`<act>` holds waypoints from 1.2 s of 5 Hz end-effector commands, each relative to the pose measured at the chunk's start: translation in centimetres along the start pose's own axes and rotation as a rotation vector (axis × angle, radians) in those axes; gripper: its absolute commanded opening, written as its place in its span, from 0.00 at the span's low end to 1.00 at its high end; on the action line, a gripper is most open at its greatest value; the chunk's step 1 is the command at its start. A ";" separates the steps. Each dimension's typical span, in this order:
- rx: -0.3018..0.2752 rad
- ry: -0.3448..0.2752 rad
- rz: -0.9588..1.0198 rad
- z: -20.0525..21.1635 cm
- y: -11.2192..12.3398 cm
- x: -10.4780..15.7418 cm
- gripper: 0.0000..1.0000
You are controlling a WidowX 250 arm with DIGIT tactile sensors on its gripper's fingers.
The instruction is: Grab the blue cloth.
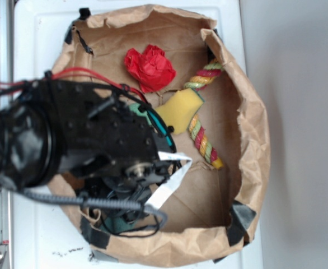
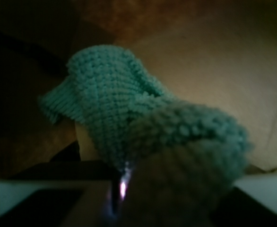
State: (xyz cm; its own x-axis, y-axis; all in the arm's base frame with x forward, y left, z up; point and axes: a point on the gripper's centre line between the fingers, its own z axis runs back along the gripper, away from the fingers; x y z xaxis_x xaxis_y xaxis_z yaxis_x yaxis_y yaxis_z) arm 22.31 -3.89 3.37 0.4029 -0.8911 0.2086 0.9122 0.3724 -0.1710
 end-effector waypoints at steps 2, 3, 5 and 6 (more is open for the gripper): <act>0.108 -0.040 0.508 4.1 1.7 -0.1 0.00; 0.168 -0.051 0.487 6.0 1.4 1.0 0.00; 0.336 -0.058 0.397 9.9 1.1 3.8 0.00; 0.374 -0.053 0.379 11.6 1.2 5.3 0.00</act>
State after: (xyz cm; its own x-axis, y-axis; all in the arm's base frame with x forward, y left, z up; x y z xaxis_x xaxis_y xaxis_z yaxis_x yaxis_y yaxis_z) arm 27.84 -3.33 13.24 0.7243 -0.6609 0.1966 0.6633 0.7457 0.0630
